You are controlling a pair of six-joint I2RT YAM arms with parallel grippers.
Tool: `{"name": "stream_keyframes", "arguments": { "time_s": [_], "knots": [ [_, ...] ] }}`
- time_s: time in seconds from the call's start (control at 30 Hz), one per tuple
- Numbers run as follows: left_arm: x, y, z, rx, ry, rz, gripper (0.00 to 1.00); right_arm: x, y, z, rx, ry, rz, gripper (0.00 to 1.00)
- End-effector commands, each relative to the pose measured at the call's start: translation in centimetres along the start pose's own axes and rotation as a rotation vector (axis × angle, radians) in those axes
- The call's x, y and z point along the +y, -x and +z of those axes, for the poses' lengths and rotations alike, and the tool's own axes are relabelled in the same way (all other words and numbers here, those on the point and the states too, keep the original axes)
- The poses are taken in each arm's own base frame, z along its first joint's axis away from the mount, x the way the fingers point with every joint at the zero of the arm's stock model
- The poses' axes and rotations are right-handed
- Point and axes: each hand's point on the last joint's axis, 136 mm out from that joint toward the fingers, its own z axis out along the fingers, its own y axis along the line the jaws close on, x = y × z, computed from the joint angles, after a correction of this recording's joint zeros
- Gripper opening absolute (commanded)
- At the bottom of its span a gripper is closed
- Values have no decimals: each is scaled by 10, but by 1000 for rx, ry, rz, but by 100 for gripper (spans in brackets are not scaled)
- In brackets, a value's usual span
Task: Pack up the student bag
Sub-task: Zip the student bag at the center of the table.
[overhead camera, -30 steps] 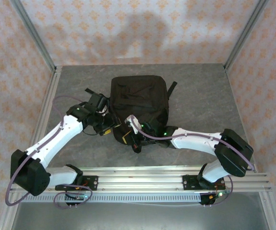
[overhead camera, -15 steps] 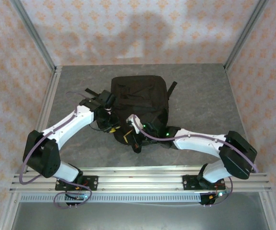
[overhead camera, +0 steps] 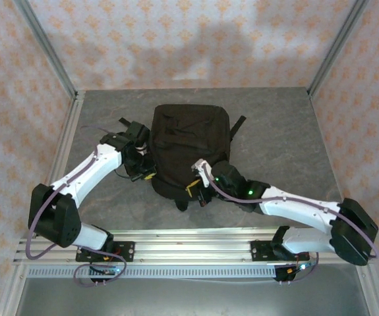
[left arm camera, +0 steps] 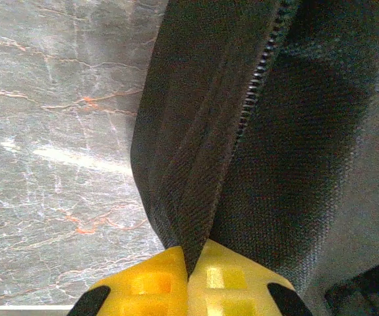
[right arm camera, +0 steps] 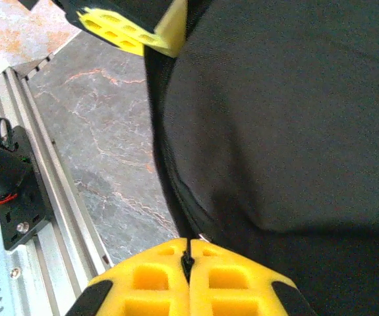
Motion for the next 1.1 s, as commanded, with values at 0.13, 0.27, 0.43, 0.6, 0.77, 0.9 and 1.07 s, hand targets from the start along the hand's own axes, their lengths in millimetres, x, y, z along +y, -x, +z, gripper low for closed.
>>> {"name": "stream_keyframes", "arguments": {
  "time_s": [0.13,0.27,0.43,0.6,0.77,0.9,1.07],
  "knots": [
    [16,0,-10,-29,44,14,0,-36,3,-24,-81,-195,81,0],
    [20,2,-15,-46,61,24,0,-56,-1,-36,-86,-313,104,0],
    [27,5,-18,-64,85,17,0,-80,-7,-53,-91,-433,110,0],
    [35,13,-20,-84,100,-7,0,-98,-7,-67,-105,-509,89,0],
    [38,17,-23,-93,122,1,0,-120,-1,-76,-124,-568,111,0],
    [42,19,-24,-102,137,6,0,-141,5,-84,-150,-619,161,0],
    [38,21,-27,-98,120,15,0,-152,18,-82,-155,-597,194,0]
  ]
}}
